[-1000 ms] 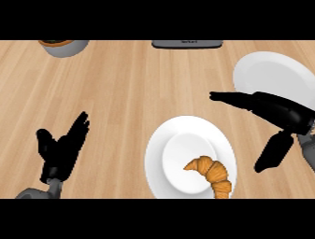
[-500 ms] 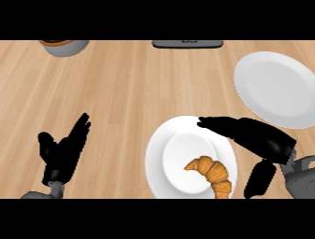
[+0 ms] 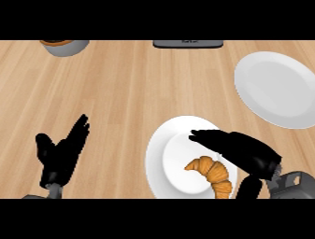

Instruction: Pick the croissant from the plate and place it in the plate

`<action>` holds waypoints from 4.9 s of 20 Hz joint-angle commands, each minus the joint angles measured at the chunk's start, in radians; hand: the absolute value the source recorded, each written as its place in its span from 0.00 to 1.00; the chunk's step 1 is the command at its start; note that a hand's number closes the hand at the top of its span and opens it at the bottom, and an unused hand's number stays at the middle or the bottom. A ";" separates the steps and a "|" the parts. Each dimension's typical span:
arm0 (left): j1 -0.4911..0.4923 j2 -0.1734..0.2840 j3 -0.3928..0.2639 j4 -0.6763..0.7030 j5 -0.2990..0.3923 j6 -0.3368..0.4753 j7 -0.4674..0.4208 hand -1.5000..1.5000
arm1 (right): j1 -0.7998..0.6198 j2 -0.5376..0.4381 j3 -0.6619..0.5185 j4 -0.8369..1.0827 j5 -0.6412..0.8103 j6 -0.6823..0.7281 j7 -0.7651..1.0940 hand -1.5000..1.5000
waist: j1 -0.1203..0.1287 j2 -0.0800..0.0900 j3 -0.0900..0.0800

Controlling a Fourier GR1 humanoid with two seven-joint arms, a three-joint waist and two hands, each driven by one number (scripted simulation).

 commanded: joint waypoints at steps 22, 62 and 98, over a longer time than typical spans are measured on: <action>0.014 -0.026 0.105 -0.022 -0.055 -0.102 0.074 0.50 | -0.021 0.091 0.083 0.232 0.431 -0.093 -0.237 1.00 | 0.005 0.003 -0.003; 0.039 -0.112 0.102 0.009 -0.133 -0.117 0.014 0.50 | 0.209 0.306 -0.639 -0.023 0.018 -0.768 -0.229 1.00 | 0.010 0.007 -0.002; -0.029 -0.151 0.078 0.008 -0.173 -0.121 0.054 0.50 | -0.576 -0.088 -0.964 1.457 -0.042 -0.709 -0.764 0.00 | 0.075 0.037 0.006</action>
